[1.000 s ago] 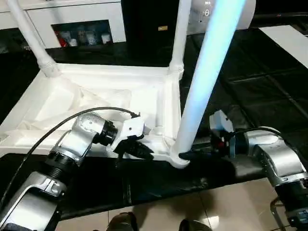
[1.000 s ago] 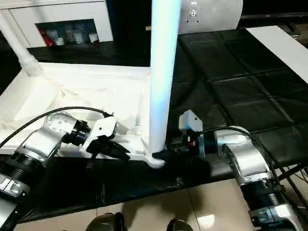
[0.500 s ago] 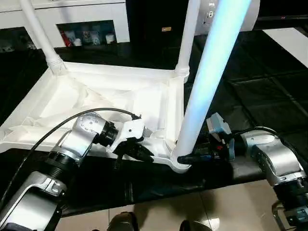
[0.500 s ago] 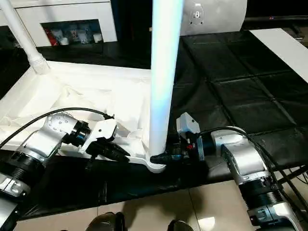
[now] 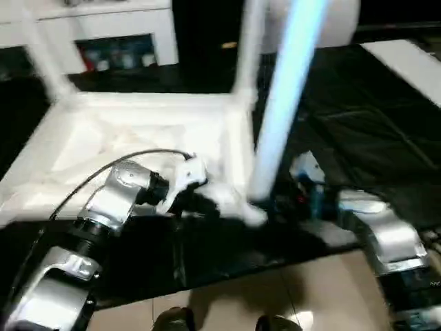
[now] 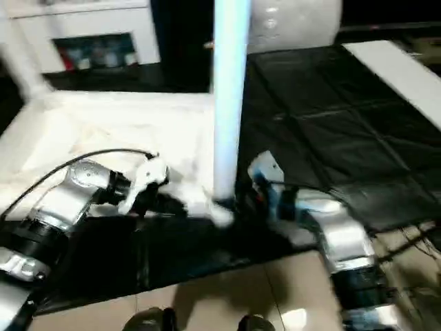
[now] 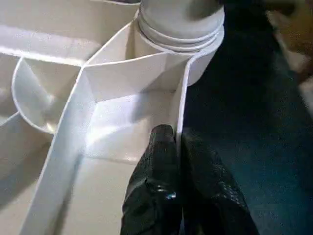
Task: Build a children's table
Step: Rotate leg to tighten
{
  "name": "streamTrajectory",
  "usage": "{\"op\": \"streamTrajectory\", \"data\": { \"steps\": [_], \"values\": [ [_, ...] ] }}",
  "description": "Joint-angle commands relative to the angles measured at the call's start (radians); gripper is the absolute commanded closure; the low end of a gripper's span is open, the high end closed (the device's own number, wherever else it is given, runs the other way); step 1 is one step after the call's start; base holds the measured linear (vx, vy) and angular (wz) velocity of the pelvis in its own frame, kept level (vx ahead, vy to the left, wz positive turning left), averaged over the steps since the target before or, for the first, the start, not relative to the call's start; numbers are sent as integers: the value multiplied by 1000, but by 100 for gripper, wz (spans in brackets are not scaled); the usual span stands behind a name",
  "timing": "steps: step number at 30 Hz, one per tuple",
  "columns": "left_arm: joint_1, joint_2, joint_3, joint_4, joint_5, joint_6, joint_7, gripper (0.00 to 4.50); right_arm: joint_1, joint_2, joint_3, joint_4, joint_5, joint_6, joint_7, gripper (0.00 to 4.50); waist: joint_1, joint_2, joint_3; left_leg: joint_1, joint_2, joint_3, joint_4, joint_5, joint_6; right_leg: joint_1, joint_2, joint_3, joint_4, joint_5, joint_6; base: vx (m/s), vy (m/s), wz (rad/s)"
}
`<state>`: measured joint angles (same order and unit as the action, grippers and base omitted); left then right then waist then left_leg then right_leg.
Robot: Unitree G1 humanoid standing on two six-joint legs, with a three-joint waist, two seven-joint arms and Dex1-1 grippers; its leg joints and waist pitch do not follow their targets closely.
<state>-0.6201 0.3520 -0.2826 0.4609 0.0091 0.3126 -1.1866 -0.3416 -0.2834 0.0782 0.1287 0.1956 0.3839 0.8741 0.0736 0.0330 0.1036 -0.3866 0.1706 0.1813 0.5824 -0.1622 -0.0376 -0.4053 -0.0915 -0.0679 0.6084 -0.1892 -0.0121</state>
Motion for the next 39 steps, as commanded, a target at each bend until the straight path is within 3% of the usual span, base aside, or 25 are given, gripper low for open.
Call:
{"op": "streamTrajectory", "data": {
  "steps": [1, 2, 5, 6, 10, 12, 13, 17, 22, 25, 26, 30, 31, 33, 36, 39],
  "values": [
    [-37, -165, 5, -9, -26, 54, 203, 450, -27, 199, 104, 41, -28, 24, -202, 251, -5, -9, -53, 18, 55, -38, -91, -380, -36, 32, -76, 47, -105, -528, -142, 0, 0, 0],
    [-37, -165, 5, -9, -26, 54, 203, 450, -27, 199, 104, 41, -28, 24, -202, 251, -15, -8, -53, 18, 53, -38, -90, -376, -37, 30, -76, 47, -107, -519, -144, 0, 0, 0],
    [-70, -253, 48, 23, -3, 87, 382, 450, -77, 327, 77, 118, -77, 28, -426, 252, -24, -7, -54, 23, 50, -34, -88, -370, -26, 25, -70, 49, -110, -491, -144, 0, 0, 0],
    [-74, -265, 56, 26, 0, 92, 411, 450, -84, 342, 74, 127, -87, 28, -457, 252, -26, -1, -56, 25, 51, -33, -89, -363, -26, 24, -67, 49, -110, -460, -151, 0, 0, 0],
    [-91, -319, 82, 26, 18, 116, 520, 450, -123, 412, 63, 172, -141, 26, -600, 252, -22, -2, -65, 20, 49, -26, -88, -271, 9, 36, -61, 53, -97, -271, -182, 0, 0, 0],
    [-91, -324, 81, 23, 20, 115, 523, 450, -129, 416, 64, 181, -148, 9, -605, 252, -22, -2, -66, 20, 49, -24, -87, -254, 23, 36, -60, 52, -95, -240, -189, 0, 0, 0],
    [-79, -322, 69, 0, 29, 118, 502, 450, -127, 421, 55, 184, -169, -30, -612, 197, -19, 0, -74, 16, 47, -23, -82, -198, 44, 43, -61, 51, -87, -163, -202, 0, 0, 0],
    [-62, -304, 52, -25, 34, 119, 465, 450, -114, 415, 43, 175, -168, -57, -603, 164, -15, 0, -76, 12, 47, -20, -76, -131, 87, 50, -60, 48, -77, -53, -234, 0, 0, 0],
    [-14, -213, 23, -67, 20, 83, 335, 450, -55, 305, 41, 84, -125, -109, -472, 116, -13, 2, -72, 12, 51, -22, -79, -172, 94, 53, -61, 48, -81, -107, -225, 0, 0, 0],
    [5, -145, -1, -70, 14, 32, 224, 450, -32, 214, 20, 49, -78, -144, -337, 88, -15, 3, -68, 14, 52, -22, -82, -205, 81, 52, -61, 48, -85, -145, -227, 0, 0, 0],
    [9, -122, -9, -66, 12, 19, 186, 450, -28, 180, 15, 44, -62, -151, -278, 72, -14, 8, -66, 14, 53, -23, -83, -211, 80, 51, -62, 49, -86, -151, -226, 0, 0, 0],
    [16, -60, -41, -48, 14, -68, 61, 450, -26, 73, 7, 34, -32, -176, -107, 55, -11, 5, -67, 15, 54, -23, -80, -210, 89, 53, -60, 48, -84, -123, -238, 0, 0, 0],
    [16, -45, -50, -43, 18, -86, 34, 450, -26, 48, 7, 29, -23, -181, -61, 55, -6, 8, -67, 21, 57, -20, -79, -213, 93, 47, -63, 51, -84, -125, -247, 0, 0, 0],
    [16, -17, -64, -39, 11, -117, -30, 450, -19, -11, 18, 12, 2, -183, 42, 55, 1, 10, -66, 20, 60, -20, -80, -219, 90, 46, -60, 50, -82, -130, -255, 0, 0, 0],
    [9, 27, -84, -39, -25, -159, -160, 450, -15, -108, 43, -5, 54, -176, 215, 55, 14, 6, -67, 22, 64, -19, -80, -215, 93, 48, -60, 49, -77, -117, -258, 0, 0, 0],
    [3, 52, -97, -37, -38, -178, -229, 450, -19, -153, 56, -3, 75, -173, 301, 55, 19, 6, -67, 17, 63, -18, -77, -205, 102, 47, -63, 49, -73, -106, -270, 0, 0, 0]
  ]
}}
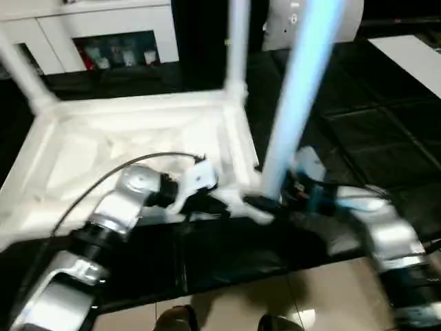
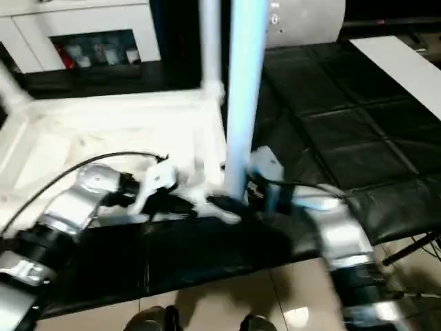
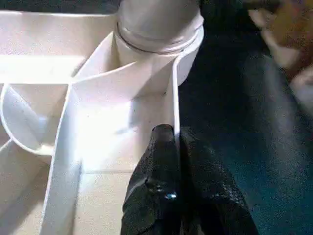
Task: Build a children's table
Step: Rotate leg to tighten
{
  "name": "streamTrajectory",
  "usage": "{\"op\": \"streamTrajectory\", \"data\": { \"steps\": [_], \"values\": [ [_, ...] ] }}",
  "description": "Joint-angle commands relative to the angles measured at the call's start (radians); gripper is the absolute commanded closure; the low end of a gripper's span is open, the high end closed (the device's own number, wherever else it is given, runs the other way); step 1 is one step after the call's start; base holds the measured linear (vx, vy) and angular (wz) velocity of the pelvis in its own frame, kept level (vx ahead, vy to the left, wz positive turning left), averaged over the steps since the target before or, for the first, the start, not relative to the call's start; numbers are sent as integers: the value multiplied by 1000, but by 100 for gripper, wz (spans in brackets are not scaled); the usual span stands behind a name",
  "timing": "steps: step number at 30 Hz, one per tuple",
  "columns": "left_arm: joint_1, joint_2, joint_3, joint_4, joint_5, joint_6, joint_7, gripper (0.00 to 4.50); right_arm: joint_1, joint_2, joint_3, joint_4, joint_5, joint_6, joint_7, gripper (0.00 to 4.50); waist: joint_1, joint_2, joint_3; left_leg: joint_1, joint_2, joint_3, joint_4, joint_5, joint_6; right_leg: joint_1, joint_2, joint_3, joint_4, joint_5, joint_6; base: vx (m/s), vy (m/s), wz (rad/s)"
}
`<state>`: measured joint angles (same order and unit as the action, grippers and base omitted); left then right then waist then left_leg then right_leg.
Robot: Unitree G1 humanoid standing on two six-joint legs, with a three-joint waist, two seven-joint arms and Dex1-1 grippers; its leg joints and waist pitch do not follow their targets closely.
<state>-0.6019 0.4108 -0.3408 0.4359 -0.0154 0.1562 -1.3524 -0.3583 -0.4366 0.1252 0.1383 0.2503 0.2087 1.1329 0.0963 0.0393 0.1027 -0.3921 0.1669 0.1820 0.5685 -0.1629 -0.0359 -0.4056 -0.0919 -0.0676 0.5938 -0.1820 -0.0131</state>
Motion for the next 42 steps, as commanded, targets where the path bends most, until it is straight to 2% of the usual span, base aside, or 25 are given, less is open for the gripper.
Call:
{"op": "streamTrajectory", "data": {
  "steps": [1, 2, 5, 6, 14, 15, 16, 18, 19, 23, 28, 29, 30, 32, 33, 34, 35, 36, 37, 38, 39, 40, 41, 42],
  "values": [
    [-20, 4, -44, -4, -11, -38, -87, 450, -8, -13, 14, -8, 25, 4, 74, 72, -4, -3, -64, 21, 66, -19, -64, -217, 99, 48, -66, 49, -62, -140, -269, 0, 0, 0],
    [-26, 18, -55, 7, -1, -59, -115, 450, -12, -26, 23, -4, 29, 8, 108, 91, -6, -13, -65, 21, 66, -17, -63, -216, 99, 50, -67, 49, -63, -148, -267, 0, 0, 0],
    [-35, 38, -74, 18, 6, -87, -167, 450, -16, -49, 46, -7, 43, 27, 169, 96, -1, -10, -65, 24, 69, -19, -64, -209, 96, 47, -67, 49, -63, -184, -260, 0, 0, 0],
    [-37, 41, -76, 16, 0, -86, -180, 450, -16, -57, 54, -10, 47, 33, 187, 126, -3, -12, -64, 22, 69, -19, -64, -203, 96, 47, -66, 49, -62, -177, -263, 0, 0, 0],
    [-61, 47, -85, 32, -7, -108, -221, 450, -33, -76, 86, 10, 54, 38, 253, 175, 3, -16, -68, 21, 67, -17, -59, -169, 105, 48, -68, 48, -57, -150, -273, 0, 0, 0],
    [-61, 47, -85, 32, -8, -108, -223, 450, -33, -75, 90, 7, 57, 42, 257, 200, 4, -17, -70, 21, 68, -17, -59, -167, 105, 48, -68, 48, -56, -147, -275, 0, 0, 0],
    [-61, 47, -84, 32, -9, -109, -225, 450, -33, -74, 91, 4, 59, 47, 260, 208, 5, -14, -69, 22, 69, -17, -58, -163, 106, 47, -69, 48, -56, -145, -276, 0, 0, 0],
    [-60, 46, -83, 32, -9, -109, -227, 450, -31, -74, 96, -1, 63, 54, 267, 208, 7, -14, -70, 22, 69, -17, -58, -158, 109, 48, -67, 47, -55, -135, -278, 0, 0, 0],
    [-60, 46, -82, 32, -10, -109, -228, 450, -30, -75, 99, -4, 65, 57, 270, 228, 8, -14, -71, 22, 69, -17, -57, -154, 109, 47, -67, 47, -54, -129, -279, 0, 0, 0],
    [-59, 47, -80, 34, -14, -101, -227, 450, -18, -80, 111, -21, 79, 83, 280, 245, 11, -14, -71, 23, 69, -17, -57, -161, 106, 48, -67, 47, -55, -143, -278, 0, 0, 0],
    [-44, 28, -62, 18, -33, -59, -195, 450, 18, -71, 117, -76, 103, 164, 252, 250, 15, -12, -73, 24, 69, -17, -57, -151, 103, 48, -66, 48, -52, -124, -279, 0, 0, 0],
    [-35, 13, -50, 2, -40, -24, -161, 450, 31, -49, 112, -94, 100, 185, 198, 251, 15, -13, -73, 24, 69, -17, -57, -150, 104, 49, -66, 48, -52, -121, -280, 0, 0, 0],
    [-31, 6, -44, -5, -43, -7, -144, 450, 37, -37, 109, -100, 96, 192, 171, 251, 17, -9, -71, 22, 69, -18, -57, -155, 100, 47, -67, 47, -53, -128, -280, 0, 0, 0],
    [-22, -22, -23, -19, -57, 46, -89, 450, 48, 7, 106, -107, 64, 212, 67, 251, 12, -13, -67, 21, 67, -18, -62, -185, 85, 47, -68, 48, -60, -180, -269, 0, 0, 0],
    [-18, -38, -12, -26, -63, 80, -57, 450, 53, 30, 106, -107, 42, 218, 13, 251, 7, -13, -62, 21, 67, -18, -68, -221, 60, 46, -69, 49, -65, -251, -252, 0, 0, 0],
    [-15, -57, 0, -25, -64, 99, -18, 450, 57, 60, 103, -104, 20, 227, -50, 251, 4, -13, -58, 27, 64, -21, -71, -269, 35, 43, -72, 49, -76, -349, -228, 0, 0, 0],
    [-12, -88, 18, -20, -66, 130, 41, 450, 60, 118, 90, -97, -2, 259, -155, 251, -2, -13, -55, 29, 63, -24, -74, -295, 11, 40, -73, 50, -82, -411, -207, 0, 0, 0],
    [-12, -88, 18, -20, -66, 130, 41, 450, 60, 118, 90, -97, -2, 259, -155, 251, -7, -13, -54, 27, 63, -28, -76, -305, 2, 42, -74, 49, -84, -433, -196, 0, 0, 0],
    [-15, -109, 28, -12, -56, 139, 93, 450, 57, 160, 75, -89, -12, 278, -226, 251, -12, -13, -55, 23, 62, -31, -78, -310, -5, 45, -74, 47, -83, -447, -185, 0, 0, 0],
    [-21, -132, 39, -2, -45, 157, 147, 450, 50, 198, 66, -80, -24, 294, -287, 251, -22, -18, -55, 18, 61, -34, -83, -313, -12, 47, -71, 45, -85, -453, -165, 0, 0, 0],
    [-29, -154, 50, 7, -34, 175, 202, 450, 44, 232, 61, -72, -36, 304, -339, 251, -29, -14, -56, 27, 62, -32, -82, -331, -19, 37, -69, 47, -88, -453, -161, 0, 0, 0],
    [-44, -192, 75, 25, -18, 197, 303, 450, 33, 285, 51, -57, -57, 318, -430, 251, -37, -15, -54, 29, 58, -30, -79, -343, -20, 34, -69, 49, -92, -457, -164, 0, 0, 0],
    [-50, -202, 82, 30, -16, 205, 327, 450, 27, 303, 44, -46, -60, 323, -459, 251, -40, -14, -54, 30, 58, -29, -79, -348, -21, 32, -69, 50, -93, -464, -164, 0, 0, 0],
    [-68, -232, 103, 45, -8, 232, 401, 450, 6, 360, 22, -14, -68, 339, -550, 251, -41, -14, -55, 33, 55, -29, -77, -349, -17, 29, -69, 50, -97, -475, -158, 0, 0, 0]
  ]
}}
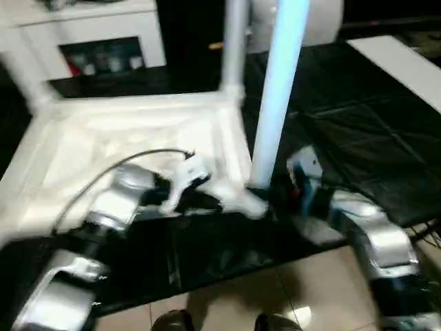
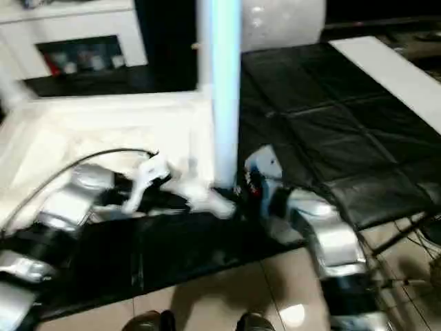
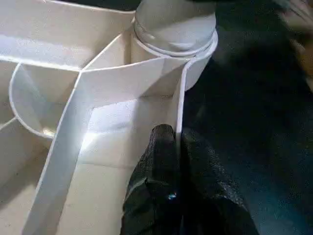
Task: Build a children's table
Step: Rotate leg to tighten
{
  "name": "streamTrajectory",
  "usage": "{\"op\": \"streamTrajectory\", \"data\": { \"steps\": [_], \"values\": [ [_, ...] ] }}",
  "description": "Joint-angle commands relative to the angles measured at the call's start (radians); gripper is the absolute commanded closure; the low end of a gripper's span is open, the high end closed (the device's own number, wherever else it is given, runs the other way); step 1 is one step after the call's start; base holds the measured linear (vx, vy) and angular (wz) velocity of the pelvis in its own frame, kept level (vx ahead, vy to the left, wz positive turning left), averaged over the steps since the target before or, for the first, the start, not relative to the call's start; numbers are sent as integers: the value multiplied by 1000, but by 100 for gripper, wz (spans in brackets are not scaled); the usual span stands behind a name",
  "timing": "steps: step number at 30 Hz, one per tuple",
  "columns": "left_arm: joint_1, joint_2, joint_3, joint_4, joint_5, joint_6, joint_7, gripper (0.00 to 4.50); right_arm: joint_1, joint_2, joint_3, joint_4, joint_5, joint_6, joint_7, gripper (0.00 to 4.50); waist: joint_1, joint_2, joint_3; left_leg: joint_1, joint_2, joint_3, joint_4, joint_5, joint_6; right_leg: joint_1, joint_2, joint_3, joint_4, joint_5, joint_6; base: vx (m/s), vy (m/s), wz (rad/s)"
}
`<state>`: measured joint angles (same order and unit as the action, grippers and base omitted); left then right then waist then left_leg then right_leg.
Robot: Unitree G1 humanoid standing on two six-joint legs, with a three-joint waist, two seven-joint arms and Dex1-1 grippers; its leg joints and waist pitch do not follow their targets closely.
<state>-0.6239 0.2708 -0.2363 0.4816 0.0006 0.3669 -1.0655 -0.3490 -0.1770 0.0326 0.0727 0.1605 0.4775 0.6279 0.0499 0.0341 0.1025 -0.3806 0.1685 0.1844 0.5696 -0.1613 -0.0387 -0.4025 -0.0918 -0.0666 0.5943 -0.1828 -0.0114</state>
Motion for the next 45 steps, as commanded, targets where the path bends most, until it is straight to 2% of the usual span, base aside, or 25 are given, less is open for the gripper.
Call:
{"op": "streamTrajectory", "data": {
  "steps": [1, 3, 4, 6, 7, 9, 10, 12, 14, 15, 17, 20, 23, 26, 27, 29, 30, 33, 34, 36, 38, 42, 45],
  "values": [
    [-62, -117, 18, 15, -23, 32, 172, 450, -23, 141, 104, 83, 6, 68, -112, 251, 0, -8, -51, 19, 51, -33, -79, -354, -18, 24, -69, 48, -99, -492, -157, 0, 0, 0],
    [-73, -136, 33, 24, -23, 44, 213, 450, -38, 171, 96, 106, -7, 64, -163, 251, -1, -7, -53, 23, 51, -35, -79, -362, -21, 23, -69, 47, -104, -513, -136, 0, 0, 0],
    [-98, -188, 69, 40, -20, 66, 314, 450, -78, 243, 85, 163, -49, 57, -281, 251, -3, -7, -53, 21, 52, -33, -80, -354, -17, 22, -67, 49, -104, -491, -134, 0, 0, 0],
    [-111, -227, 90, 47, -14, 71, 383, 450, -109, 297, 73, 203, -70, 45, -357, 251, -6, -7, -57, 20, 50, -32, -81, -342, -21, 23, -64, 48, -99, -451, -142, 0, 0, 0],
    [-114, -239, 95, 49, -10, 65, 406, 450, -120, 312, 68, 216, -71, 34, -374, 251, -6, -7, -57, 20, 51, -32, -81, -329, -13, 25, -65, 50, -100, -415, -147, 0, 0, 0],
    [-115, -243, 96, 49, -8, 64, 411, 450, -123, 316, 67, 219, -74, 25, -381, 196, -4, -6, -59, 19, 51, -30, -80, -311, -2, 26, -63, 52, -96, -372, -154, 0, 0, 0],
    [-112, -253, 88, 41, -2, 68, 418, 450, -131, 327, 64, 231, -96, 4, -409, 182, -2, -3, -63, 14, 50, -28, -79, -275, 17, 32, -61, 53, -87, -298, -165, 0, 0, 0],
    [-101, -252, 77, 21, -1, 74, 404, 450, -129, 321, 63, 233, -114, -29, -419, 173, -2, -5, -66, 10, 49, -25, -75, -242, 32, 36, -61, 53, -81, -239, -182, 0, 0, 0],
    [-89, -248, 74, 2, -9, 80, 385, 450, -126, 313, 50, 231, -115, -56, -429, 146, 0, -2, -70, 10, 49, -24, -71, -202, 49, 39, -61, 52, -78, -188, -194, 0, 0, 0],
    [-70, -234, 70, -19, -3, 82, 365, 450, -125, 293, 27, 227, -118, -102, -405, 135, 1, 0, -72, 7, 49, -23, -68, -167, 67, 43, -60, 50, -72, -128, -211, 0, 0, 0],
    [-65, -227, 67, -23, -2, 76, 353, 450, -122, 281, 28, 221, -115, -108, -383, 130, 1, -4, -74, 6, 48, -22, -65, -149, 80, 45, -59, 49, -68, -96, -222, 0, 0, 0],
    [-40, -175, 46, -37, 2, 48, 291, 450, -96, 191, 32, 167, -87, -138, -266, 97, 3, -2, -73, 3, 50, -22, -62, -128, 116, 51, -59, 46, -63, -50, -239, 0, 0, 0],
    [-29, -123, 30, -34, -2, 11, 211, 450, -73, 90, 25, 139, -81, -168, -153, 66, 0, -5, -71, 2, 50, -20, -60, -135, 126, 53, -59, 46, -64, -57, -244, 0, 0, 0],
    [-20, -92, 22, -36, -14, -24, 140, 450, -60, 26, 29, 140, -80, -204, -74, 44, 3, -5, -70, 4, 52, -21, -59, -143, 124, 52, -61, 46, -67, -88, -247, 0, 0, 0],
    [-12, -63, 4, -36, -18, -65, 74, 450, -50, -13, 23, 131, -53, -220, 8, 44, 2, -7, -71, 4, 52, -20, -58, -141, 124, 53, -60, 46, -66, -92, -249, 0, 0, 0],
    [-8, -41, -10, -35, -17, -90, 30, 450, -43, -41, 21, 121, -32, -223, 68, 44, 4, -4, -71, 5, 55, -19, -58, -146, 130, 51, -61, 47, -64, -89, -258, 0, 0, 0],
    [-4, -11, -30, -32, -12, -118, -25, 450, -32, -83, 27, 106, -7, -226, 150, 44, 5, -9, -72, 6, 55, -20, -57, -146, 134, 51, -59, 46, -63, -84, -260, 0, 0, 0],
    [0, 50, -70, -22, -7, -194, -140, 450, -11, -167, 43, 82, 42, -238, 309, 44, 16, -4, -71, 10, 60, -19, -57, -159, 140, 49, -61, 47, -64, -100, -258, 0, 0, 0],
    [0, 70, -78, -23, -15, -204, -186, 450, -7, -194, 47, 75, 60, -235, 362, 44, 21, -3, -68, 13, 65, -17, -59, -168, 133, 43, -59, 47, -62, -103, -266, 0, 0, 0],
    [-3, 99, -90, -24, -23, -217, -255, 450, -4, -236, 55, 72, 89, -228, 449, 59, 29, -2, -68, 11, 64, -17, -59, -180, 126, 44, -59, 45, -61, -119, -269, 0, 0, 0],
    [-7, 116, -100, -23, -24, -230, -297, 450, -8, -256, 61, 82, 99, -232, 494, 59, 37, -1, -68, 16, 68, -16, -60, -190, 116, 39, -61, 47, -62, -138, -270, 0, 0, 0],
    [-25, 154, -125, -5, -24, -268, -397, 450, -21, -298, 83, 101, 115, -247, 610, 104, 44, -6, -69, 13, 67, -16, -61, -197, 103, 41, -65, 47, -60, -155, -269, 0, 0, 0],
    [-42, 172, -142, 10, -29, -297, -447, 450, -32, -330, 112, 104, 128, -247, 691, 117, 47, -10, -70, 12, 65, -15, -59, -190, 107, 42, -65, 46, -61, -159, -269, 0, 0, 0]
  ]
}}
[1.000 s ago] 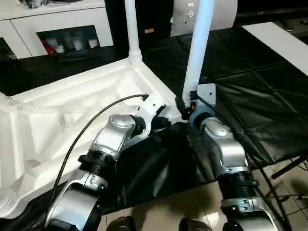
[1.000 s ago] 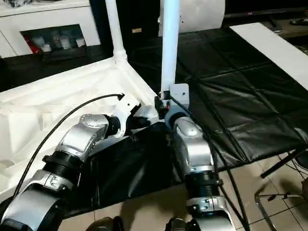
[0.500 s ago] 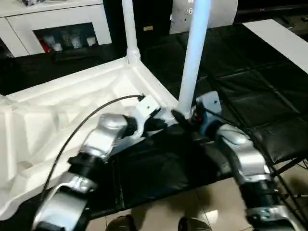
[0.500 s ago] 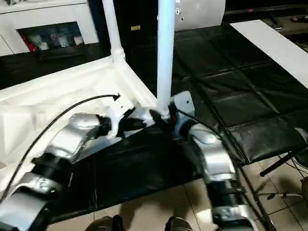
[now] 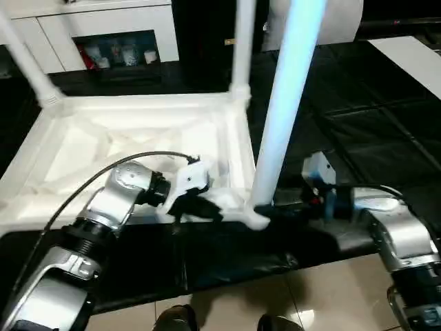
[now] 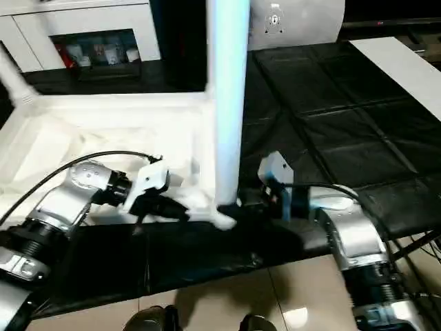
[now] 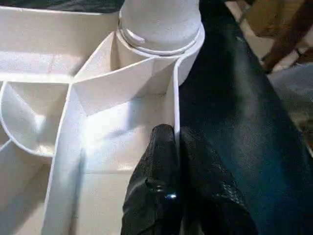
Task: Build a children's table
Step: Rotate leg to tighten
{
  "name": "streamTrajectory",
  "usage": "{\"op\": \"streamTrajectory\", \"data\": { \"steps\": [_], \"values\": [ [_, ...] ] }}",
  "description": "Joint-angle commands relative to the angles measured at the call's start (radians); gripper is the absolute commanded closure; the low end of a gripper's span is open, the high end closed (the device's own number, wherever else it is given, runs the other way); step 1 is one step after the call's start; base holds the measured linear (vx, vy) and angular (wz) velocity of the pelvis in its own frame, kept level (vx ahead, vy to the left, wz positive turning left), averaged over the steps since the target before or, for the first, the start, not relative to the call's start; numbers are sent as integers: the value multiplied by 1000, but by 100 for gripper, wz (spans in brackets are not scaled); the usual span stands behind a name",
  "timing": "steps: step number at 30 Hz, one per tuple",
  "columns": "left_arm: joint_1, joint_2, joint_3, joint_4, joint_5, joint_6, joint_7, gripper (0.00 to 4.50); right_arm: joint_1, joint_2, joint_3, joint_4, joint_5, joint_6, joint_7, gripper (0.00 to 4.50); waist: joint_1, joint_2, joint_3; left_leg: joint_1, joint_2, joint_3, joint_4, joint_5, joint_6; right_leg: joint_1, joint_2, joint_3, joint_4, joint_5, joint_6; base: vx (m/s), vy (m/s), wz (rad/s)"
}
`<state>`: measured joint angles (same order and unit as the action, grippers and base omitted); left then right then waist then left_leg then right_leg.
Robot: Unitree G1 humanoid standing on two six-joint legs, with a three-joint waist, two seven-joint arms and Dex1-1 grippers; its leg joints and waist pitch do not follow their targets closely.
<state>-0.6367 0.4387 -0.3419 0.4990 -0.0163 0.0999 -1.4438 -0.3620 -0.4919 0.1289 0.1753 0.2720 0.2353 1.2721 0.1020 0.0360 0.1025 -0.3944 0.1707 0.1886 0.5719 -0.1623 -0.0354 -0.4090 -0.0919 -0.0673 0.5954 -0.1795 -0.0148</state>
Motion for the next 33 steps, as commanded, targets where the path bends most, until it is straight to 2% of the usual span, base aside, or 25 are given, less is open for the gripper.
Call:
{"op": "streamTrajectory", "data": {
  "steps": [1, 2, 7, 15, 22, 26, 27, 30, 32, 33],
  "values": [
    [-36, 7, -41, -1, -15, -39, -89, 450, -23, -26, 28, 3, 18, -4, 73, 128, -3, -10, -71, 25, 65, -19, -60, -178, 106, 49, -67, 48, -59, -152, -267, 0, 0, 0],
    [-40, 10, -45, 3, -16, -44, -103, 450, -25, -32, 38, 4, 20, -2, 91, 148, -2, -11, -72, 25, 64, -19, -59, -170, 109, 50, -66, 47, -58, -143, -269, 0, 0, 0],
    [-47, 7, -48, 2, -23, -47, -148, 450, -40, -28, 67, 3, 28, 9, 139, 176, 5, -11, -73, 26, 66, -18, -57, -153, 119, 48, -67, 47, -55, -123, -280, 0, 0, 0],
    [-47, 2, -58, 2, -31, -49, -162, 450, -54, -33, 96, 10, 45, 39, 190, 246, 9, -15, -72, 25, 67, -18, -58, -165, 107, 48, -68, 47, -56, -150, -274, 0, 0, 0],
    [-42, 3, -52, 5, -31, -43, -164, 450, -34, -40, 115, -17, 55, 80, 208, 256, 9, -14, -72, 25, 66, -18, -57, -151, 110, 48, -67, 47, -54, -135, -274, 0, 0, 0],
    [-36, -5, -42, 0, -42, -22, -154, 450, -16, -36, 113, -51, 77, 134, 189, 257, 11, -14, -71, 26, 67, -18, -58, -150, 114, 47, -66, 47, -55, -139, -275, 0, 0, 0],
    [-28, -17, -32, -11, -47, 5, -126, 450, 6, -17, 105, -91, 94, 180, 139, 257, 11, -8, -69, 26, 66, -19, -59, -158, 109, 46, -66, 47, -56, -149, -272, 0, 0, 0],
    [-22, -31, -22, -20, -50, 25, -94, 450, 26, 11, 95, -121, 98, 207, 75, 257, 12, -12, -68, 28, 68, -19, -62, -179, 93, 45, -68, 49, -61, -182, -260, 0, 0, 0],
    [-15, -65, -9, -26, -39, 57, -9, 450, 53, 81, 85, -144, 65, 217, -62, 257, 9, -12, -61, 26, 68, -19, -68, -217, 71, 43, -69, 50, -68, -245, -245, 0, 0, 0],
    [-13, -75, -7, -29, -33, 74, 19, 450, 59, 105, 81, -147, 51, 226, -110, 257, 4, -14, -57, 26, 65, -22, -73, -255, 50, 42, -70, 50, -74, -306, -228, 0, 0, 0]
  ]
}}
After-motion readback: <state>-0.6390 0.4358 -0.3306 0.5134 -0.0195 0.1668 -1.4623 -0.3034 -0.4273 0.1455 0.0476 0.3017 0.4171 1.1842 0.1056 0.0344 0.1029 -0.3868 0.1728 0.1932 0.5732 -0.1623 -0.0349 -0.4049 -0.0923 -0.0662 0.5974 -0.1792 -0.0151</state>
